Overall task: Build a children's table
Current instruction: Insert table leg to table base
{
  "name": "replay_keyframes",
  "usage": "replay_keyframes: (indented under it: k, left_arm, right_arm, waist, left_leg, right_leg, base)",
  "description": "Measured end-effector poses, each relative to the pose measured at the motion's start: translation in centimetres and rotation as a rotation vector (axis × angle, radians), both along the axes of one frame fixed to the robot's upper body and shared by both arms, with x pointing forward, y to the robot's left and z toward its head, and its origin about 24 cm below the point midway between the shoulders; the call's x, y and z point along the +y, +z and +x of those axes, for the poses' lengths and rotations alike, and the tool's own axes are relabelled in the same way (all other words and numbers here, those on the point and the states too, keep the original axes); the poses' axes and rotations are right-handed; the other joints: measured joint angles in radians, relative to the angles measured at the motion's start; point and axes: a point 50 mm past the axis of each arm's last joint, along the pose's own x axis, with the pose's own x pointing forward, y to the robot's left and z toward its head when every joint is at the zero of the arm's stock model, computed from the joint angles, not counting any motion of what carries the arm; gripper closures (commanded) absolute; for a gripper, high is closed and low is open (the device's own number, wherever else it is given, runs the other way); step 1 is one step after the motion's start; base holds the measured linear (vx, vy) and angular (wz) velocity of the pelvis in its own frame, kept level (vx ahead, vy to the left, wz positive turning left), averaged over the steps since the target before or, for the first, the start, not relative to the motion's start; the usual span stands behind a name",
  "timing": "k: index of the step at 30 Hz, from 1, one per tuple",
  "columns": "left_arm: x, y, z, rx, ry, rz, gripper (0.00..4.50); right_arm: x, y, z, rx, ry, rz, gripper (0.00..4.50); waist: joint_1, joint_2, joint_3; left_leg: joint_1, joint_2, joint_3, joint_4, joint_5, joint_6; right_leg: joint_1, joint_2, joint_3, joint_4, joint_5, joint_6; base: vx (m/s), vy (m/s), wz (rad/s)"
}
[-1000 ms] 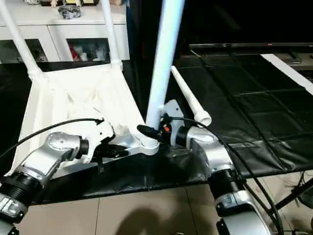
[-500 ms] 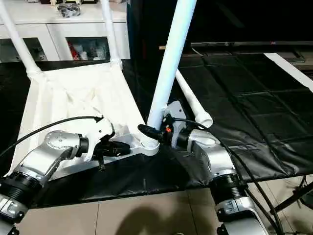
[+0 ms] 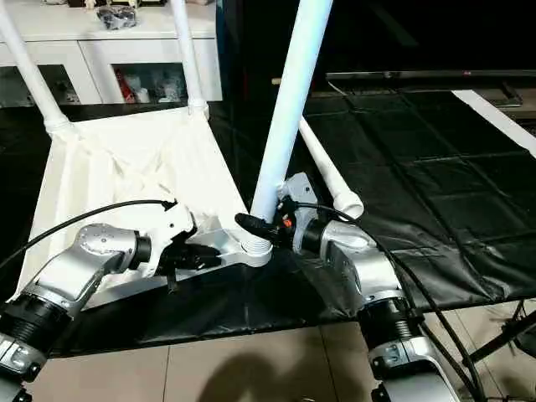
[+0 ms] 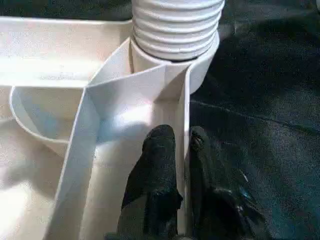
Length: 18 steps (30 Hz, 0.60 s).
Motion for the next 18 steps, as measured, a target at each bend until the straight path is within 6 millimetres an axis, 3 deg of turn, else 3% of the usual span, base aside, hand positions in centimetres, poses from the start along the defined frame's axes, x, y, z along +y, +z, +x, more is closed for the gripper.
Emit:
replay_keyframes:
  k: [1, 9, 18]
  left_arm:
    - [0.02, 0.0, 0.0, 0.005, 0.003, -0.003, 3.67]
    - [0.15, 0.05, 0.14, -0.009, 0.019, -0.002, 3.51]
    - [0.12, 0.0, 0.05, 0.011, 0.012, -0.007, 4.32]
  right_arm:
    - [0.01, 0.0, 0.0, -0.001, 0.001, 0.0, 2.59]
    - [0.04, 0.02, 0.01, -0.006, 0.003, -0.009, 2.59]
    - [0.1, 0.05, 0.04, -0.011, 0.005, -0.018, 2.59]
  waist:
    - [0.0, 0.0, 0.0]
    - [0.0, 0.0, 0.0]
    - [0.0, 0.0, 0.0]
  left_leg:
    - [0.0, 0.0, 0.0, 0.0, 0.0, 0.0]
    - [0.0, 0.0, 0.0, 0.0, 0.0, 0.0]
    - [0.0, 0.0, 0.0, -0.001, 0.0, 0.0]
  right_leg:
    - [0.0, 0.0, 0.0, 0.0, 0.0, 0.0]
    - [0.0, 0.0, 0.0, -0.001, 0.0, 0.0]
    - [0.0, 0.0, -0.001, -0.001, 0.0, 0.0]
  base:
    - [0.0, 0.0, 0.0]
    - [0.0, 0.0, 0.0]
    - [0.0, 0.0, 0.0]
